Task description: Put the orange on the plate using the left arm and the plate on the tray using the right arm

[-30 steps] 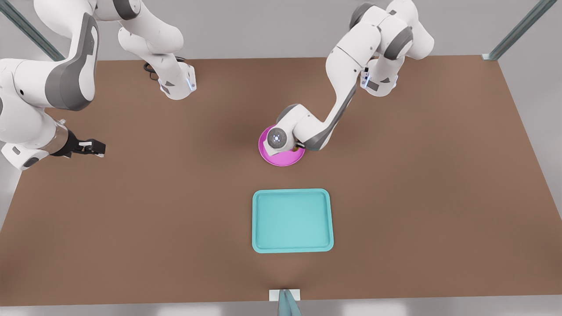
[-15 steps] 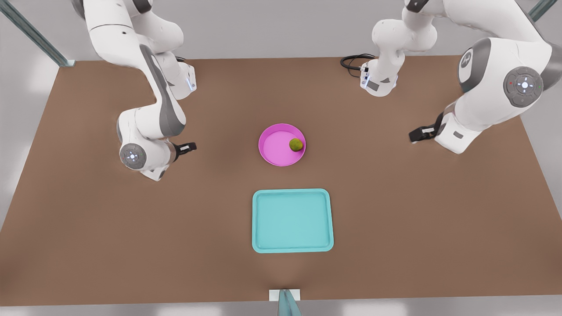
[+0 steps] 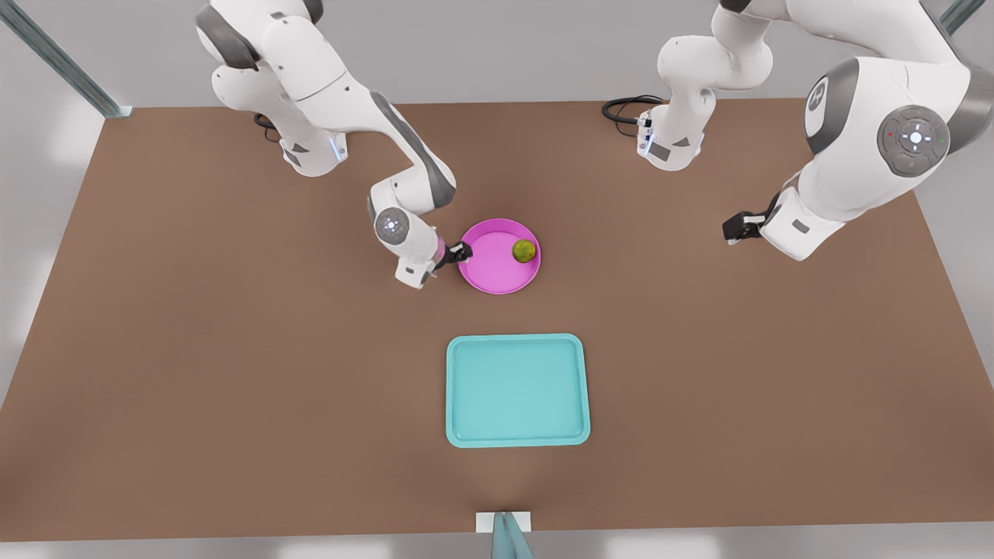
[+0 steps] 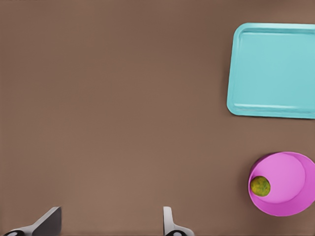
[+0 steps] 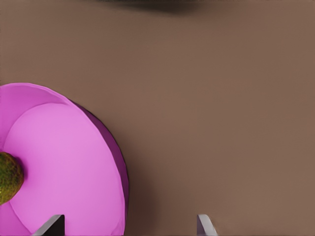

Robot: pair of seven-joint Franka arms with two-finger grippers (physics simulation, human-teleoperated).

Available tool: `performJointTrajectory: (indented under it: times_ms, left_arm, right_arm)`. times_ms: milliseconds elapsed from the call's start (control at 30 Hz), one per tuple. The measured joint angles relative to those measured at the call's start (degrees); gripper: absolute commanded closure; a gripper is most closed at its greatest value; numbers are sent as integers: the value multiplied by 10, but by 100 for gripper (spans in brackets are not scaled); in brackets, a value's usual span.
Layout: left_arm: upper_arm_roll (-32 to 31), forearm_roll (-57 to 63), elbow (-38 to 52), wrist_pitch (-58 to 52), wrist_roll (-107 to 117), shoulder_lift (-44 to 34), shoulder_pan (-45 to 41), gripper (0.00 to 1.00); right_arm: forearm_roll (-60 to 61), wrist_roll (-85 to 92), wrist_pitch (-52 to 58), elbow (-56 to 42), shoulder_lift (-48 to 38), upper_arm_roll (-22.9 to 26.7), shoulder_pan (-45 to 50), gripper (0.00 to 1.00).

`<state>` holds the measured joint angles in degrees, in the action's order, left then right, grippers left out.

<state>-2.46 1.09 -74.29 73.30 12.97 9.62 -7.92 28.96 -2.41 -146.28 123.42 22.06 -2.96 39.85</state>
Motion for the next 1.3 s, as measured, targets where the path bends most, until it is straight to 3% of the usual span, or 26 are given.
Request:
performJointTrajectory:
  times_ms: [267, 733, 800, 900, 1033, 1133, 1300]
  left_arm:
    - [0, 0, 0, -6, -15, 0, 0, 0]
    - [-1, -1, 0, -12, -26, -2, -11, 0]
    - [-1, -1, 0, -13, -27, -2, -12, 0]
    - [-1, -1, 0, -14, -27, -2, -15, 0]
    - [-1, -1, 0, -16, -27, -2, -15, 0]
    - [-1, -1, 0, -19, -27, -3, -19, 0]
    - [-1, -1, 0, -21, -28, -3, -22, 0]
  right_arm:
    - [12, -48, -100, -2, 46, -29, 3, 0]
    - [14, -94, -130, -4, 77, -60, 3, 0]
    - [14, -98, -130, -5, 77, -62, 1, 20]
    - [15, -102, -129, -6, 77, -65, -1, 38]
    - [15, -108, -125, -6, 78, -68, -4, 49]
    - [15, -111, -120, -9, 77, -69, -6, 67]
    - [16, -114, -105, -17, 76, -71, -12, 75]
